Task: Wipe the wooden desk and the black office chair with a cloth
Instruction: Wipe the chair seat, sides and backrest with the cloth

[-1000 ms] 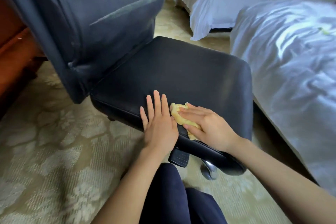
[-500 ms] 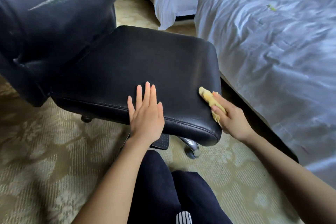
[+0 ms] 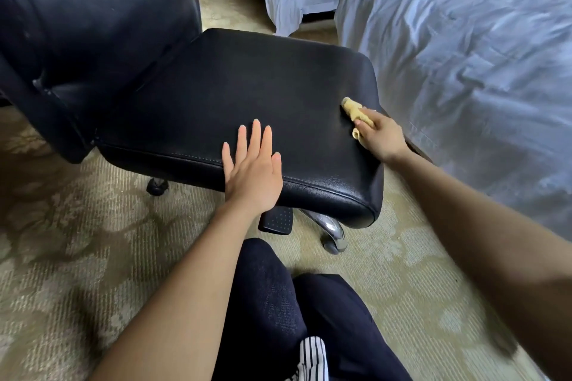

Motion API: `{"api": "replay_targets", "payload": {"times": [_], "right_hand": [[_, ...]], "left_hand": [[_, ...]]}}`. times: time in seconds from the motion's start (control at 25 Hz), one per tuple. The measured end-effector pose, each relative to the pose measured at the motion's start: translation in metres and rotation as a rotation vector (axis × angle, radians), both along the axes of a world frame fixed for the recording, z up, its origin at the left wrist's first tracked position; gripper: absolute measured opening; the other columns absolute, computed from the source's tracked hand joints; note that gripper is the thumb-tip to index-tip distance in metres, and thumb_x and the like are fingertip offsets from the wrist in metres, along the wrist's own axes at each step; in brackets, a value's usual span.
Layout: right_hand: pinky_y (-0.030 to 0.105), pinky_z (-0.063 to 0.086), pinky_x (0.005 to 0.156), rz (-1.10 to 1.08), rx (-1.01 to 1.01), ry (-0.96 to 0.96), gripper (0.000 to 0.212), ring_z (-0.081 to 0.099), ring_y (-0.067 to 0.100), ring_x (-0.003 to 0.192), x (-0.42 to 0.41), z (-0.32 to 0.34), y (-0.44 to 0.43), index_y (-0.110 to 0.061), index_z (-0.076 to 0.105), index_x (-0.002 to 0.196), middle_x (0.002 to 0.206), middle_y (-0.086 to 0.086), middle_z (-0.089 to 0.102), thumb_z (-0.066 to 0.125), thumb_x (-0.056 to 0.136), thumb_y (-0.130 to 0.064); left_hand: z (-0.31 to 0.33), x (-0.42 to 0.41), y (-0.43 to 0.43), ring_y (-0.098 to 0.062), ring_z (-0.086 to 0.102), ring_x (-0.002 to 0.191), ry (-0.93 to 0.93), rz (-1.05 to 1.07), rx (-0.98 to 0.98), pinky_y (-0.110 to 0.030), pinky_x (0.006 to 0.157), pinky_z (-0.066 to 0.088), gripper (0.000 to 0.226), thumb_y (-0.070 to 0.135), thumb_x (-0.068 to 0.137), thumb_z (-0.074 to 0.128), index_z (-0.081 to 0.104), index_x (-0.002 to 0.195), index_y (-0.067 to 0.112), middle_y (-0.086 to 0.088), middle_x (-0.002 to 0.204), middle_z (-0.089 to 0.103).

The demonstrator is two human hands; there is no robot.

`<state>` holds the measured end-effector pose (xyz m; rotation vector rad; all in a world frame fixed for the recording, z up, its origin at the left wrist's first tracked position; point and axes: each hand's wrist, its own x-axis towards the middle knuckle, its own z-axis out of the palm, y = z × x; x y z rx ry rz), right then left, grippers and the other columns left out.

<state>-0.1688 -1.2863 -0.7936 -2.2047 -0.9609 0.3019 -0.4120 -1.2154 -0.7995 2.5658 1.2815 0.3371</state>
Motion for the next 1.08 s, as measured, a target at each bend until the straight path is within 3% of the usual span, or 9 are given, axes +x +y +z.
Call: {"api": "replay_targets", "payload": {"times": [0.16,0.32,0.52,0.64,0.76,0.88,0.96,1.08], "right_hand": [[0.020,0.025,0.109,0.261,0.110,-0.086,0.036,0.038,0.008,0.133,-0.053,0.002,-0.034,-0.029,0.060,0.125,0.136,-0.008,0.053,0.060,0.090,-0.021],[0.028,0.027,0.113,0.533,0.152,-0.215,0.038,0.039,0.013,0.134,-0.108,0.006,-0.065,-0.023,0.061,0.125,0.135,-0.004,0.054,0.063,0.088,-0.014],[0.038,0.031,0.111,0.880,0.048,-0.545,0.036,0.039,0.023,0.135,-0.145,0.010,-0.070,-0.018,0.063,0.123,0.137,0.000,0.051,0.063,0.087,-0.014],[0.038,0.036,0.109,0.994,0.024,-0.712,0.031,0.042,0.024,0.133,-0.161,0.022,-0.039,-0.016,0.063,0.122,0.136,0.001,0.054,0.059,0.092,-0.018],[0.029,0.033,0.108,1.047,-0.045,-0.794,0.030,0.043,0.019,0.131,-0.190,0.034,0.006,-0.022,0.060,0.124,0.136,-0.001,0.052,0.046,0.097,-0.028],[0.032,0.044,0.080,0.992,-0.194,-0.725,0.026,0.052,0.021,0.112,-0.221,0.041,0.049,-0.022,0.060,0.116,0.118,0.002,0.059,0.045,0.095,-0.029],[0.031,0.039,0.068,0.932,-0.241,-0.707,0.025,0.055,0.023,0.101,-0.235,0.041,0.063,-0.016,0.061,0.109,0.110,0.005,0.062,0.044,0.094,-0.026],[0.027,0.036,0.077,0.926,-0.195,-0.830,0.025,0.050,0.019,0.109,-0.246,0.033,0.051,-0.017,0.062,0.110,0.115,0.003,0.060,0.044,0.093,-0.024]], "left_hand": [[0.001,-0.008,0.013,-0.014,-0.018,0.144,0.044,-0.040,-0.024,-0.041,0.114,-0.014,0.053,0.033,0.103,0.016,0.000,0.152,0.026,0.007,0.159,-0.015],[0.005,-0.025,0.027,-0.012,-0.022,0.143,0.094,-0.084,-0.067,-0.039,0.113,-0.016,0.052,0.033,0.103,0.015,-0.001,0.152,0.028,0.009,0.157,-0.019],[0.014,-0.050,0.040,-0.011,-0.021,0.143,0.143,-0.080,-0.106,-0.043,0.113,-0.014,0.050,0.032,0.103,0.015,0.000,0.151,0.034,0.011,0.157,-0.018],[0.023,-0.064,0.040,-0.015,-0.014,0.145,0.098,-0.013,-0.199,-0.048,0.114,-0.011,0.049,0.029,0.103,0.022,0.011,0.151,0.035,0.010,0.159,-0.013],[0.042,-0.071,0.044,-0.022,0.007,0.146,-0.056,0.076,-0.295,-0.051,0.117,-0.001,0.044,0.024,0.101,0.029,0.038,0.143,0.031,0.005,0.160,0.010],[0.062,-0.076,0.044,-0.026,0.038,0.133,-0.113,0.118,-0.285,-0.049,0.113,0.020,0.038,0.028,0.099,0.033,0.062,0.122,0.020,-0.002,0.141,0.049],[0.068,-0.080,0.041,-0.027,0.044,0.126,-0.105,0.159,-0.284,-0.049,0.111,0.024,0.045,0.038,0.100,0.029,0.064,0.120,0.018,-0.004,0.132,0.056],[0.065,-0.088,0.034,-0.027,0.044,0.126,-0.144,0.201,-0.360,-0.038,0.104,0.030,0.054,0.048,0.100,0.020,0.061,0.119,0.018,-0.006,0.131,0.055]]}}
